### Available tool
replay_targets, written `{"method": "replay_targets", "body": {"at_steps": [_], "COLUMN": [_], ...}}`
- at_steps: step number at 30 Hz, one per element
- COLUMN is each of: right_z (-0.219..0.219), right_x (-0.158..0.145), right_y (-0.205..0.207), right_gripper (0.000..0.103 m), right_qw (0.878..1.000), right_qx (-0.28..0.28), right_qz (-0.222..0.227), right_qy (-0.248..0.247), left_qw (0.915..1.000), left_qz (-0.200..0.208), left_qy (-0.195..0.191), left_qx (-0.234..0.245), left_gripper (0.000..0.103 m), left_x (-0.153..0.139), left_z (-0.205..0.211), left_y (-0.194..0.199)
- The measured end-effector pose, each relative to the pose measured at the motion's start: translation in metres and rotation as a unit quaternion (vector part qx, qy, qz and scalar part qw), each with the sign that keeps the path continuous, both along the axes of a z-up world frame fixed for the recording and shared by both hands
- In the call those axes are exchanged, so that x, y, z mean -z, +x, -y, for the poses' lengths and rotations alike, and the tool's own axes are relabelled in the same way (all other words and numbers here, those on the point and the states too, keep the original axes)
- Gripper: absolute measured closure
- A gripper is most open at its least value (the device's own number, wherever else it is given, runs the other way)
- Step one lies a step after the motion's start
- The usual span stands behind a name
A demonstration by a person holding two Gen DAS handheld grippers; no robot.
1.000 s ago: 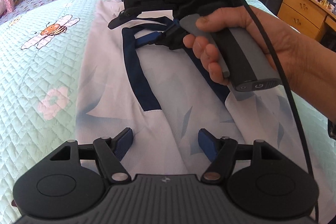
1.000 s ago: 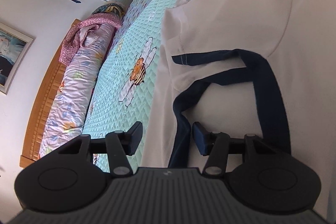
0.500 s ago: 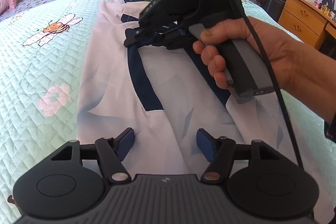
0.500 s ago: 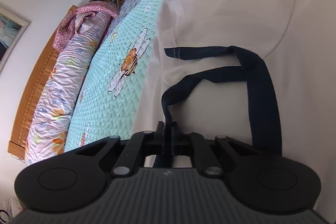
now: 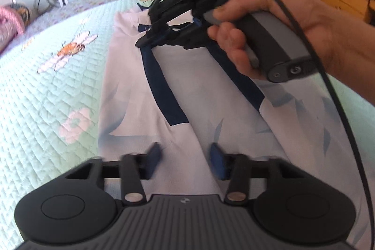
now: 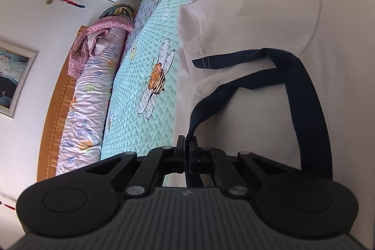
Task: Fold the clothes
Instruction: 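Grasp the navy trim near the collar with the right gripper and lift, then pull the held navy trim to straighten the collar, then open the right gripper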
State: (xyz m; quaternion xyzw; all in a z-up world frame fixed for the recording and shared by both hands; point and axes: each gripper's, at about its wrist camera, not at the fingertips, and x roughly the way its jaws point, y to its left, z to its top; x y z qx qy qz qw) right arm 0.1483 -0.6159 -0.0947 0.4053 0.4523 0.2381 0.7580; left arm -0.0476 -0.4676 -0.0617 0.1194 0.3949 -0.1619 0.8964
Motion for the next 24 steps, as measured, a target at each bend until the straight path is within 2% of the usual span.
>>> {"method": "replay_targets", "body": {"at_steps": [1, 4, 7, 9, 12, 14, 15, 17, 19, 20, 23, 24], "right_z": [-0.001, -0.002, 0.001, 0.005, 0.014, 0.019, 0.020, 0.022, 0.021, 0.022, 0.027, 0.029], "right_x": [-0.001, -0.001, -0.001, -0.002, -0.009, -0.012, -0.011, -0.005, 0.007, 0.008, 0.012, 0.013], "right_y": [0.000, -0.001, -0.002, -0.003, -0.006, -0.007, -0.006, -0.005, -0.004, -0.005, -0.007, -0.007], "right_gripper": [0.100, 0.100, 0.100, 0.100, 0.101, 0.101, 0.101, 0.101, 0.102, 0.103, 0.102, 0.102], "right_qw": [1.000, 1.000, 0.999, 0.999, 0.998, 0.997, 0.996, 0.995, 0.995, 0.995, 0.996, 0.997], "right_qx": [-0.001, -0.004, 0.004, 0.011, 0.024, 0.034, 0.040, 0.039, 0.036, 0.034, 0.038, 0.041], "right_qz": [0.002, 0.009, 0.018, 0.027, 0.048, 0.056, 0.056, 0.049, 0.030, 0.035, 0.031, 0.027], "right_qy": [-0.007, -0.019, -0.032, -0.037, -0.036, -0.048, -0.059, -0.075, -0.091, -0.092, -0.073, -0.063], "left_qw": [1.0000, 0.9991, 0.9964, 0.9951, 0.9940, 0.9926, 0.9915, 0.9930, 0.9934, 0.9935, 0.9925, 0.9918], "left_qz": [-0.004, -0.018, -0.029, -0.020, -0.012, -0.023, -0.033, -0.053, -0.057, -0.057, -0.063, -0.066], "left_qy": [-0.006, -0.037, -0.076, -0.096, -0.108, -0.118, -0.124, -0.103, -0.097, -0.096, -0.101, -0.106], "left_qx": [0.001, -0.009, -0.022, -0.017, 0.012, 0.018, 0.021, 0.023, 0.022, 0.024, 0.027, 0.029], "left_gripper": [0.092, 0.100, 0.102, 0.102, 0.102, 0.102, 0.101, 0.099, 0.098, 0.097, 0.080, 0.068], "left_x": [0.000, -0.003, -0.008, -0.017, -0.027, -0.022, -0.017, -0.005, 0.001, 0.000, -0.002, -0.003], "left_z": [-0.001, -0.009, -0.020, -0.022, -0.014, -0.008, -0.006, 0.003, 0.004, 0.004, 0.000, -0.003], "left_y": [0.000, 0.003, 0.008, 0.005, 0.002, 0.003, 0.003, 0.006, 0.003, 0.001, -0.001, -0.002]}}
